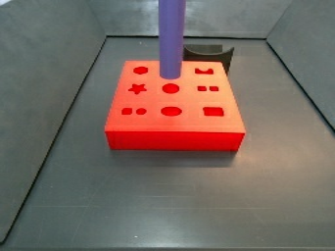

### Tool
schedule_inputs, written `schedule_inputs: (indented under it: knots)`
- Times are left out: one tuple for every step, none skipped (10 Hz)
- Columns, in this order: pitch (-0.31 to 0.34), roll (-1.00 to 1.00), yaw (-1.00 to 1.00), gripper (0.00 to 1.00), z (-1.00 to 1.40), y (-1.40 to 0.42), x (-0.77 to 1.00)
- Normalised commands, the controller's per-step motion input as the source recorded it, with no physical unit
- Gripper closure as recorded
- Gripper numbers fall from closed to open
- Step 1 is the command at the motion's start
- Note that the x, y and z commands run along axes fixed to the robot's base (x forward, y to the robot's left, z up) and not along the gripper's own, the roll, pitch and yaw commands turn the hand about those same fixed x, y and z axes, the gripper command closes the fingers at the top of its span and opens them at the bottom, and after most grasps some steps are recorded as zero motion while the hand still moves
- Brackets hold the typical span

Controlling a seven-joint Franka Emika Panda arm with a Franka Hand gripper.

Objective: Insert the round object.

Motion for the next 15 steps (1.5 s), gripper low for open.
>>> schedule_inputs:
  knots:
    - [-0.059,0.08,0.10,1.00,-0.23,0.23,0.00]
    - [0.000,0.20,0.05,1.00,-0.17,0.51,0.07]
    - [-0.043,0.18,0.00,1.00,-0.25,0.72,0.00]
    - [-0.097,0.09,0.00,1.00,-0.15,0.73,0.00]
    - [-0.111,0.11,0.00,1.00,-0.24,0.61,0.00]
    - [-0.144,0.14,0.00,1.00,-0.43,0.18,0.10]
    - [-0.140,0.12,0.00,1.00,-0.46,0.00,0.31]
    - [-0.173,0.14,-0.02,1.00,-0.47,-0.12,0.15]
    - [-0.107,0.14,-0.07,1.00,-0.38,0.00,0.00]
    - [-0.103,0.10,-0.06,1.00,-0.34,0.00,0.00]
    - [-0.094,0.11,-0.06,1.00,-0.32,0.01,0.00]
    - [-0.099,0.08,-0.07,1.00,-0.27,0.00,0.00]
    - [-0.114,0.05,-0.03,1.00,-0.26,0.00,0.00]
    - [-0.110,0.06,-0.01,1.00,-0.28,0.00,0.00]
    - [-0.106,0.08,-0.01,1.00,-0.30,0.02,0.00]
